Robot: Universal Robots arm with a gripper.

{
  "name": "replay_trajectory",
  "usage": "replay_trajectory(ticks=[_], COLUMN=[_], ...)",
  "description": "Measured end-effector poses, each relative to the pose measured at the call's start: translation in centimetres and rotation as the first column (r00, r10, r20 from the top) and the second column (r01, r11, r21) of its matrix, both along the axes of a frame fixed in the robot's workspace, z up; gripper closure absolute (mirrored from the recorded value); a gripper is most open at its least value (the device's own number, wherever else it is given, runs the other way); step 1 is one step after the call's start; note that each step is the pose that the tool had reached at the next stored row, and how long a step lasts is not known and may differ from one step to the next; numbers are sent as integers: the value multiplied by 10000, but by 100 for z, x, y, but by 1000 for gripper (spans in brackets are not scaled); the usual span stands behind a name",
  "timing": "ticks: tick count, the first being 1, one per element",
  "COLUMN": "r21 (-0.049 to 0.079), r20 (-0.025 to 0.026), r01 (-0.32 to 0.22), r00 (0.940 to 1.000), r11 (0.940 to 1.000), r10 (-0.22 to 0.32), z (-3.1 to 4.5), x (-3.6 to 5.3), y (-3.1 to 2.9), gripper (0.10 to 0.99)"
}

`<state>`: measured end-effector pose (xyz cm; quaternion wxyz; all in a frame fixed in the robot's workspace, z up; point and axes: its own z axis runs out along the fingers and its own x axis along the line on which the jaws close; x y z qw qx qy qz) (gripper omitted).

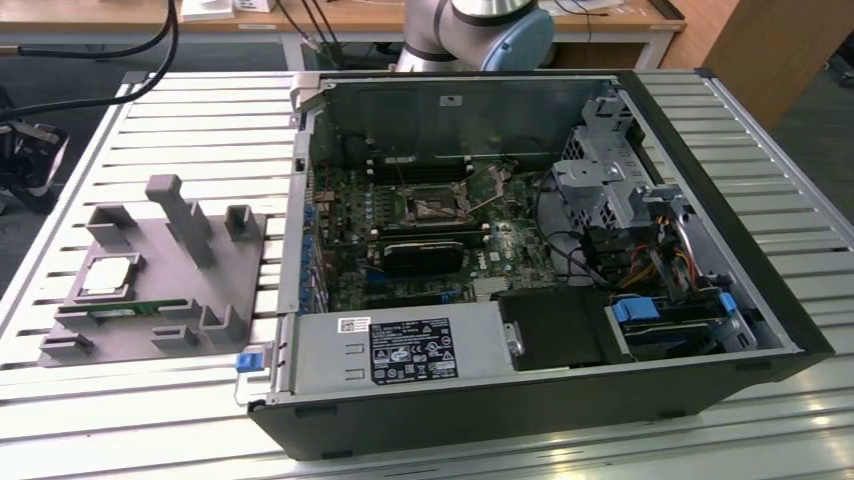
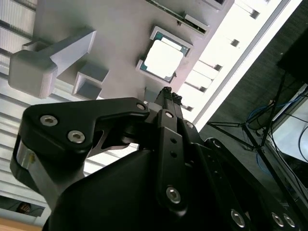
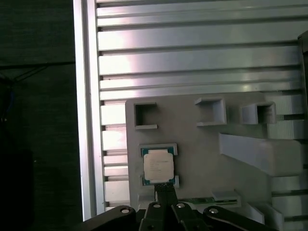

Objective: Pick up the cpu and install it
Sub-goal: 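Pick up the cpu and move it towards the insertion slot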

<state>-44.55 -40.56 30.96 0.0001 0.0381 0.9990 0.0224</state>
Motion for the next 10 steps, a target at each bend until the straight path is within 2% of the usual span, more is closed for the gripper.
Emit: replay_trajectory(ticks=[3,5,6,10], r21=[0,-1,-1,0], r20=[-13,-18,-19,-19], r01=[-7,-24,-30,-38], r00=[10000,10000,10000,10000], r11=[10000,10000,10000,10000], r10=[7,24,30,38], z=[-54,-90,-108,-174], x=[0,-1,-1,0], y=[-10,-21,-23,-28], gripper=[973,855,855,620])
